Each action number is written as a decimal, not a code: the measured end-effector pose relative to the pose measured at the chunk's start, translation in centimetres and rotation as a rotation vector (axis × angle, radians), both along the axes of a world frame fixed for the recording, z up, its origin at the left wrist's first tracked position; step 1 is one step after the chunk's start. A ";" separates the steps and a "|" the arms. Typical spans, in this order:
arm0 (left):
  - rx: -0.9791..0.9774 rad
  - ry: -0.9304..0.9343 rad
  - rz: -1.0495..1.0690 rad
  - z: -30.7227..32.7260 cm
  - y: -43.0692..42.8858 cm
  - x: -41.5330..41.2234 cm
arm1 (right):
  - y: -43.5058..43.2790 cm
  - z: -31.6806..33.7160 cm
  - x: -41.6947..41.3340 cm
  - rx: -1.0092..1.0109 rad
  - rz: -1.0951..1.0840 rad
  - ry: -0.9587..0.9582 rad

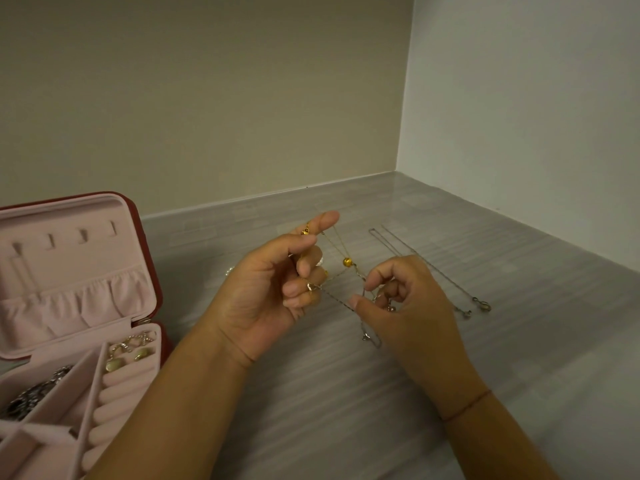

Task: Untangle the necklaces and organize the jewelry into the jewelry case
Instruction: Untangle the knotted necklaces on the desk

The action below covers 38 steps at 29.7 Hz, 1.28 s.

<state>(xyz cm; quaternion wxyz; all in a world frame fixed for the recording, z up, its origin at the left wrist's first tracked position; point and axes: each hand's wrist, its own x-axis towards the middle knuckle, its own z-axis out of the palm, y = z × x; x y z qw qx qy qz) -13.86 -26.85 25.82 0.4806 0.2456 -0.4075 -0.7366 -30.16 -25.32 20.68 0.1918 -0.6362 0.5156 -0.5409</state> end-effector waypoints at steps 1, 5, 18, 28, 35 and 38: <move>-0.008 -0.007 -0.010 0.0 0.0 0.0 | 0.0 0.0 0.0 0.017 -0.001 -0.015; -0.052 -0.074 -0.054 -0.1 0.0 0.0 | 0.2 0.6 0.2 0.033 0.028 -0.152; -0.160 -0.258 -0.096 0.0 0.3 0.1 | 1.1 2.0 -1.9 0.291 0.531 -0.479; -0.048 -0.170 -0.011 0.3 0.1 0.1 | -0.2 2.0 -4.0 0.494 0.772 -1.002; 0.014 -0.672 0.326 -1.4 -1.0 0.2 | -0.4 1.5 -4.3 0.508 0.747 -1.086; -0.061 -0.821 0.389 -1.8 -0.8 -0.2 | 0.0 1.8 -3.9 0.510 0.752 -1.063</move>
